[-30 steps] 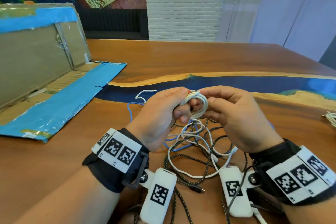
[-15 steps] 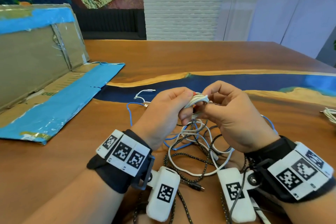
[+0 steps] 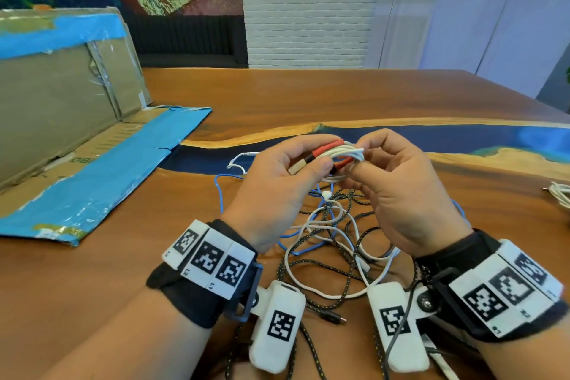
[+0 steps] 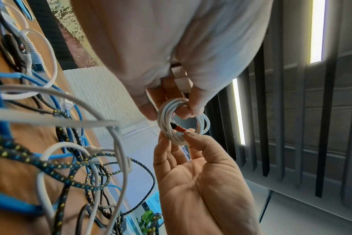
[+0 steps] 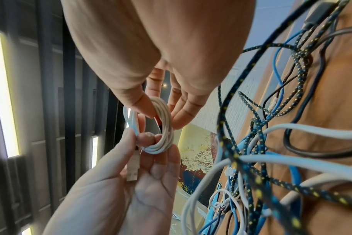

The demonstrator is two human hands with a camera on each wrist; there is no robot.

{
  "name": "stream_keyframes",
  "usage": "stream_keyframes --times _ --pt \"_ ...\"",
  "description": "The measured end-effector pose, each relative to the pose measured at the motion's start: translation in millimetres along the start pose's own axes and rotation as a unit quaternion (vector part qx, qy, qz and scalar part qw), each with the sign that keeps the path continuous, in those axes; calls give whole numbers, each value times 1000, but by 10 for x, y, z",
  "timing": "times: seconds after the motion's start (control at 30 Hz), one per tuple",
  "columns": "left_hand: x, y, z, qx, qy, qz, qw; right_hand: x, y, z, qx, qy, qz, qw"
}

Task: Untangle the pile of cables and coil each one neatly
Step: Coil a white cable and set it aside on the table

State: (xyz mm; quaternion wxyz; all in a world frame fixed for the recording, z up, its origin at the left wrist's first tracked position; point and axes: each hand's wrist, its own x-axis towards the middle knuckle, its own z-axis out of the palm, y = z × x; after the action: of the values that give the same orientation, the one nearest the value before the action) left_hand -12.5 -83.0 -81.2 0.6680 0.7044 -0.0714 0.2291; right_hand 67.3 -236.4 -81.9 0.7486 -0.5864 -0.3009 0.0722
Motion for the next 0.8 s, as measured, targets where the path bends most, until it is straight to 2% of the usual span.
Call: stream_keyframes --times 0.23,0.4,0.5,0.67,0.8 --pt "6 2 -11 27 18 -18 999 0 -6 3 25 9 8 1000" --pt "12 36 -6 22 8 -3 1000 -3 -17 28 103 13 31 994" --pt "16 68 -12 40 10 15 999 -8 -3 80 119 30 18 992" --pt "16 63 -54 53 22 19 998 -23 3 96 51 29 -20 998" --pt "8 29 -50 27 19 -12 999 -4 10 22 -8 4 0 1000"
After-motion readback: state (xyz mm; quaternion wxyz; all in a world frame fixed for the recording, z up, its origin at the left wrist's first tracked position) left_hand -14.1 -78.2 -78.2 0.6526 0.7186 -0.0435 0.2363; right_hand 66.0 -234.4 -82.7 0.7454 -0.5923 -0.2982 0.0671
